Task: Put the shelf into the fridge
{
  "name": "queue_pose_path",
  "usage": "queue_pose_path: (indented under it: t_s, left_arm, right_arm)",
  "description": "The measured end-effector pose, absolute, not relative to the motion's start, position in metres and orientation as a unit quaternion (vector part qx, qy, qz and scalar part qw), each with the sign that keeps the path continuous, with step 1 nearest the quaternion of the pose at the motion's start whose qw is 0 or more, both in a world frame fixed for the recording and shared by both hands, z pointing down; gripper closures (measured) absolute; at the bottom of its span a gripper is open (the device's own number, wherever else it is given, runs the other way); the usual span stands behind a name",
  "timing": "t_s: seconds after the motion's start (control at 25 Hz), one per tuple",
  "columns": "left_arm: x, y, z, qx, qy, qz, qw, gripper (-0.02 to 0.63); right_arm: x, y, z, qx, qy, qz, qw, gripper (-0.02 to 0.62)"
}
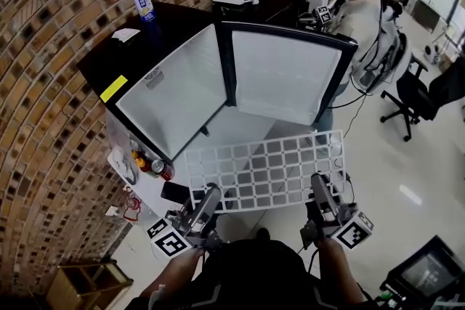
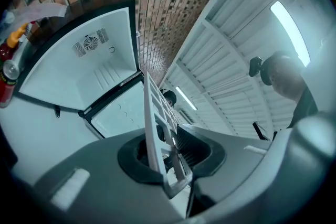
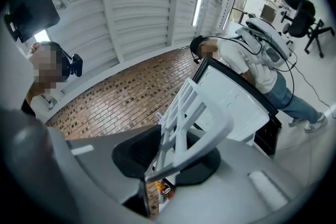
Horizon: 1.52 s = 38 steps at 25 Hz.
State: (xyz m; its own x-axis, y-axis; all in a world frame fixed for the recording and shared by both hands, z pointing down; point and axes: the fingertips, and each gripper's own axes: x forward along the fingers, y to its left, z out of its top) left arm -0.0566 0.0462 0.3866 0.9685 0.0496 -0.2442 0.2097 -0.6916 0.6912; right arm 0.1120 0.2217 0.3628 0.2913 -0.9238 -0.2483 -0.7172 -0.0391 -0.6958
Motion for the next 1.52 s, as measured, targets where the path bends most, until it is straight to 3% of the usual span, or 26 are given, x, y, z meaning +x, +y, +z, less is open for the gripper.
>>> queue_pose_path:
  t_s: [0.52, 1.52]
  left_arm:
    - [-0.035, 0.009, 0.397, 0.92, -0.032, -0.105, 0.377, 0.53]
    - [-0.044, -0.112, 0.42, 0.908, -0.079, -0.102, 0.399, 0.529]
  right_arm:
    - [0.165, 0.149, 0.387, -0.653, 0.631, -0.208, 0.364, 0.512]
    - [0.172, -0.011, 0.404, -0.608, 0.666, -0.265, 0.342, 0.512]
